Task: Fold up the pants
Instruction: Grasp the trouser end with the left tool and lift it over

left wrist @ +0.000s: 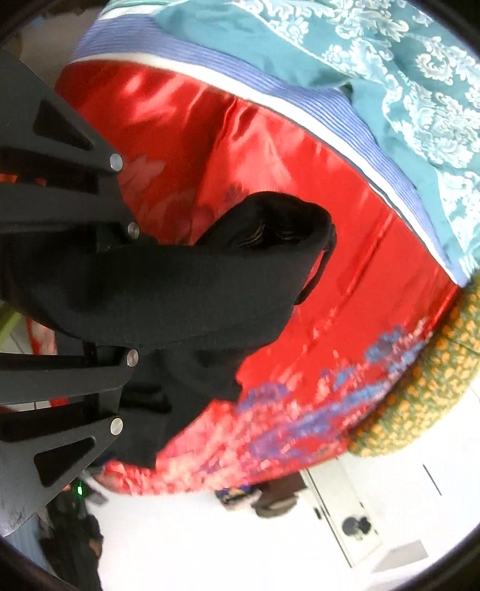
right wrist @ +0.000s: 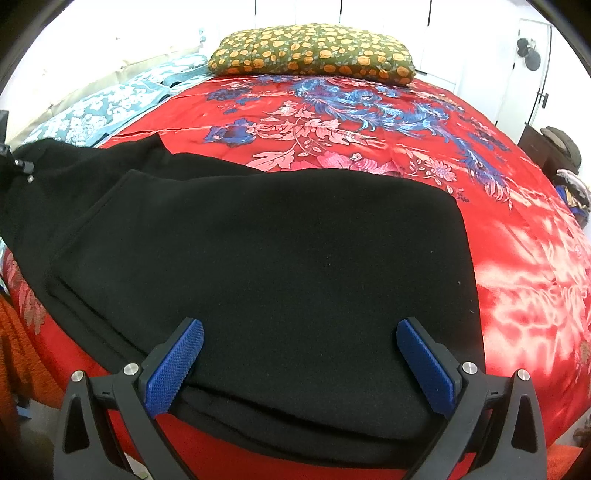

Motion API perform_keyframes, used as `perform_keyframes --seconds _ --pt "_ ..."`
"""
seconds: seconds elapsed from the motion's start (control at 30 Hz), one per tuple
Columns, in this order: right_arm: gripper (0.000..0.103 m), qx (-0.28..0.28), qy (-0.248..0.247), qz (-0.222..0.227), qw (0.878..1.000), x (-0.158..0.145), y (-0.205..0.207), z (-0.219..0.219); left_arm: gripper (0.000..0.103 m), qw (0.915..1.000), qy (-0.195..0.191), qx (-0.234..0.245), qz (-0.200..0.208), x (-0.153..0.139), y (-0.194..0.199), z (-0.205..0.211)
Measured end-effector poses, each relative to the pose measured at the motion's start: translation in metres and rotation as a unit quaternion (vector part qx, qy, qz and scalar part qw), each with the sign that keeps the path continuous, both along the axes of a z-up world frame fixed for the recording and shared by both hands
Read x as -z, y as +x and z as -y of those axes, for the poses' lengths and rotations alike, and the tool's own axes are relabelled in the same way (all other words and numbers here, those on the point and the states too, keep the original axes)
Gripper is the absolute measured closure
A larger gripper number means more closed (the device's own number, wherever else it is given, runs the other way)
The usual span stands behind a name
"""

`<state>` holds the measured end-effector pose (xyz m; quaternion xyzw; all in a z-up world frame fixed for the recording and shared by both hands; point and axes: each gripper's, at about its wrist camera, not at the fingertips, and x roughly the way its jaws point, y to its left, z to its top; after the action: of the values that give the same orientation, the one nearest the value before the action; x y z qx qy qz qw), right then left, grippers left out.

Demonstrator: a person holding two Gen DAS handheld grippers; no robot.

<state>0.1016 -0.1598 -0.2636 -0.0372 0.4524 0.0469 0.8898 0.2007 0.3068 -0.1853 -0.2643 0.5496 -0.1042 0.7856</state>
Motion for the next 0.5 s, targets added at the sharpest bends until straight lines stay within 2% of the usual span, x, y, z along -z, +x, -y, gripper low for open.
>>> perform_keyframes --seconds 0.13,0.3,0.5 --pt "0.000 -0.012 0.010 -0.008 1.000 -0.005 -0.002 0.002 0.082 0.9996 -0.023 -0.005 0.016 -0.023 -0.009 0.017" --pt "0.000 -0.022 0.055 -0.011 0.998 -0.018 -0.009 0.006 0.082 0.9987 -0.041 -0.011 0.030 -0.041 -0.016 0.040" --pt "0.000 -0.035 0.076 0.019 0.996 -0.035 -0.020 0.000 0.082 0.9983 -0.047 -0.004 0.035 -0.051 -0.019 0.057"
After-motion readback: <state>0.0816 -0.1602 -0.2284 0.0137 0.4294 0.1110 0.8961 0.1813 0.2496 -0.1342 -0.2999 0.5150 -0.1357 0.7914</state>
